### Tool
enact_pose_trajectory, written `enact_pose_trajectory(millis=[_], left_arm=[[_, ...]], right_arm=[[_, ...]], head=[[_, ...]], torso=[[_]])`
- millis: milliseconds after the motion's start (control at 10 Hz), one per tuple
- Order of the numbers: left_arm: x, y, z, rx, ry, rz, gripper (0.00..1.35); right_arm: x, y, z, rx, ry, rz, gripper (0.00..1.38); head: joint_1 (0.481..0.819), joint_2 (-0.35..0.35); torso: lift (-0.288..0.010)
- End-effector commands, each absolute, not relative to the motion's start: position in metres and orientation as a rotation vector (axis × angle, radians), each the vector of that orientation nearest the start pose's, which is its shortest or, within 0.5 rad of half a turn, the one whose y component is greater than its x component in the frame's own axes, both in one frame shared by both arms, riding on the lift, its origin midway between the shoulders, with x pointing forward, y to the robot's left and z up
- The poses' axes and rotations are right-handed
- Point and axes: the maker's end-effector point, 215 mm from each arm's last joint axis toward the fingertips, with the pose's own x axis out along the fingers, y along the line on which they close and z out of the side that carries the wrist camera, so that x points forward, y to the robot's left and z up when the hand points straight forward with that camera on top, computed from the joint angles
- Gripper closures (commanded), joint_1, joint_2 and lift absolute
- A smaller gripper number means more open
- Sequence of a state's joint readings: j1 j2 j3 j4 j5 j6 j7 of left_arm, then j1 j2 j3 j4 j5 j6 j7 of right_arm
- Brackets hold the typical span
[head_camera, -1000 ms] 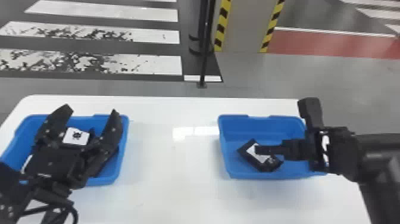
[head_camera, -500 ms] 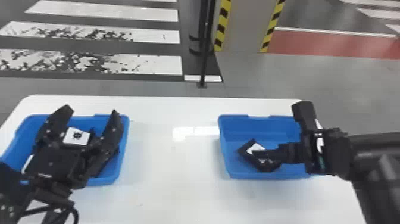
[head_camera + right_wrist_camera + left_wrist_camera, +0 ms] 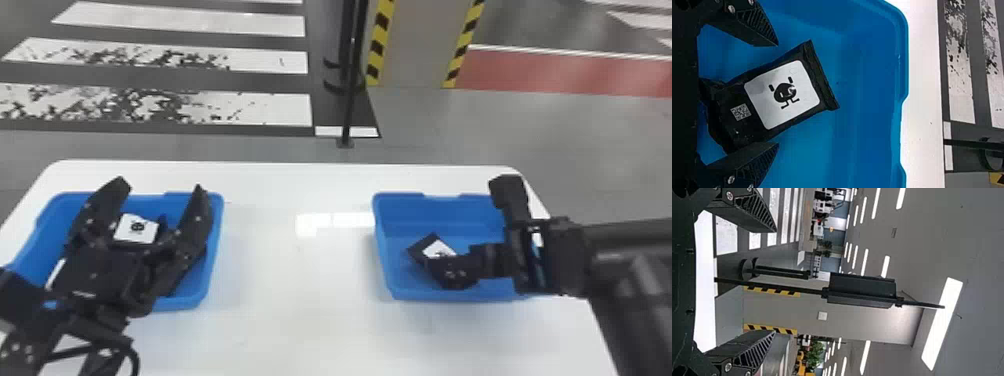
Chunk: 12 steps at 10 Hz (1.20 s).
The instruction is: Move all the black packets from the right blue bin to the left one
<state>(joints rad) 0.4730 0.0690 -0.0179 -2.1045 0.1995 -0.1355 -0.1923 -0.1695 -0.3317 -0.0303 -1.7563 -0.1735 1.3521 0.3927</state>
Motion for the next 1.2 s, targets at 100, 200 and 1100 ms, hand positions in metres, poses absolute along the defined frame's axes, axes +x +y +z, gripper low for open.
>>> enact_pose_trajectory(millis=[100,200,1100], left_arm=[[0.446,0.189,-0.250,-0.142,-0.204,-0.232,0.12],[0.446,0.190,-0.251,-0.144,-0.207,-0.229,0.12],[0.441,0.201,-0.236,-0.174,-0.278,-0.203,0.12]], right_arm=[[0.497,-0.291,-0.477,0.046,1.048,0.256,0.75],[0.494,-0.286,-0.482,0.060,1.061,0.271,0.94],[0.501,-0.278,-0.416,0.062,0.769,0.284,1.20]], head=[[0.695,-0.124],[0.695,-0.123],[0.695,-0.102]], torso=[[-0.140],[-0.140],[-0.140]])
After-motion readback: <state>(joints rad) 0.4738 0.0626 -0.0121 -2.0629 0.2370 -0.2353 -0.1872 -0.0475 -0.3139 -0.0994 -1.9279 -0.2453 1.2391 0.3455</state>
